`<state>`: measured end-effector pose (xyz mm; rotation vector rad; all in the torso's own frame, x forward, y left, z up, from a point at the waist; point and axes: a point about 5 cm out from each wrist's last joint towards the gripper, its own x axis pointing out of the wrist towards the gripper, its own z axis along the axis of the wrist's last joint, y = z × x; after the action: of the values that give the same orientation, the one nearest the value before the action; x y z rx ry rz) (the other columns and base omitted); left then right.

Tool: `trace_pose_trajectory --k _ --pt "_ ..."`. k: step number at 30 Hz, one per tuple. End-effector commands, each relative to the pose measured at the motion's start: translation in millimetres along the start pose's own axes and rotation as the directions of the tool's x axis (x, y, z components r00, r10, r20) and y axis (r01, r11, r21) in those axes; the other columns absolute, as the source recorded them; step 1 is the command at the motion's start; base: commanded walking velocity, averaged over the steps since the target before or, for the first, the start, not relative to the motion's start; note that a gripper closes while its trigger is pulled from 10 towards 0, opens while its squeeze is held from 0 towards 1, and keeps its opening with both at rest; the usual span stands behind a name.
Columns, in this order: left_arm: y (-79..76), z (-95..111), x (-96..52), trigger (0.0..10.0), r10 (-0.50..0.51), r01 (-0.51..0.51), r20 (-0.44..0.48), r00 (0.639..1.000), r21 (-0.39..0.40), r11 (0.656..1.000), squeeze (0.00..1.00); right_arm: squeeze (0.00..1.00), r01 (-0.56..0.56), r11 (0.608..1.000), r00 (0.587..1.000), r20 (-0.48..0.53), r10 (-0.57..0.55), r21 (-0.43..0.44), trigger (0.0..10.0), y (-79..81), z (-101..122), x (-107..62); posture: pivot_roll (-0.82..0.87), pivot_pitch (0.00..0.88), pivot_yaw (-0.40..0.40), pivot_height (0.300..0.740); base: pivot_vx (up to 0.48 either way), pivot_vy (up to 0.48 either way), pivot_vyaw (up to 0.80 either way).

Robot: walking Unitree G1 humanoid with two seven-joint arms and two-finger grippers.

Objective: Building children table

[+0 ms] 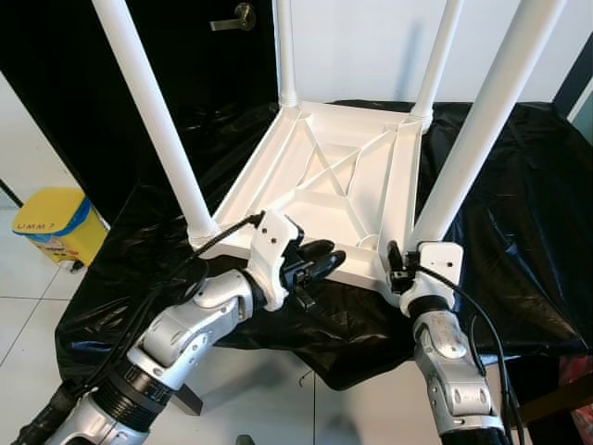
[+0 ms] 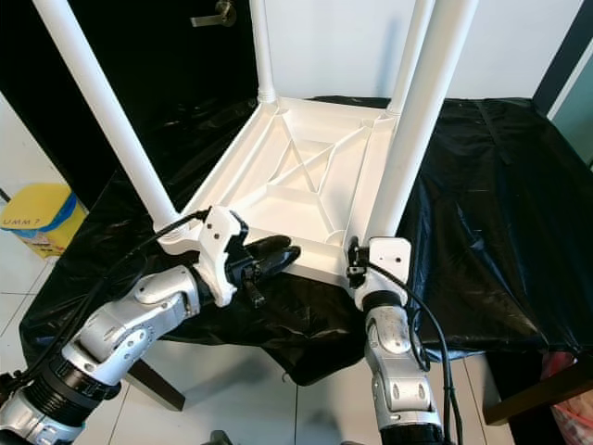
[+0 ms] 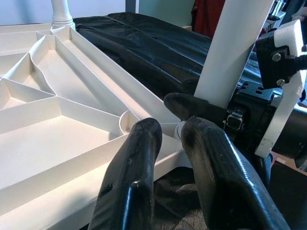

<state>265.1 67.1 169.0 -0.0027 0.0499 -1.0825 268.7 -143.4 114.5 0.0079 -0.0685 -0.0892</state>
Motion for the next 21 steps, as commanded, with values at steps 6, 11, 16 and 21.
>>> trace_pose_trajectory --k 6,11,16,21 --pt "-11.3 0 -4.4 10.0 -0.227 0.227 -0.005 0.974 0.004 0.974 0.00 1.00 -0.010 1.000 1.000 0.011 0.010 0.004 10.0 -11.3 1 1.9 -0.09 0.001 -0.003 0.740 0.000 0.000 0.00" --pt "-10.4 0 -5.5 10.0 -0.220 0.220 -0.005 0.975 0.005 0.975 0.00 1.00 -0.051 0.999 0.998 0.041 0.051 -0.009 10.0 -20.6 7 2.9 -0.09 0.008 -0.008 0.740 0.000 0.000 0.00" --pt "-9.8 0 -5.7 10.0 -0.217 0.217 -0.004 0.976 0.005 0.976 0.00 1.00 -0.088 0.996 0.995 0.049 0.088 -0.010 10.0 -22.9 8 3.4 -0.09 0.009 -0.004 0.740 0.000 0.000 0.00" --pt "-8.2 1 -6.2 10.0 -0.217 0.217 -0.006 0.976 0.005 0.976 0.00 0.00 -0.302 0.953 0.952 0.044 0.303 -0.020 10.0 -31.1 13 7.6 -0.10 0.016 0.003 0.740 0.000 0.000 0.00"
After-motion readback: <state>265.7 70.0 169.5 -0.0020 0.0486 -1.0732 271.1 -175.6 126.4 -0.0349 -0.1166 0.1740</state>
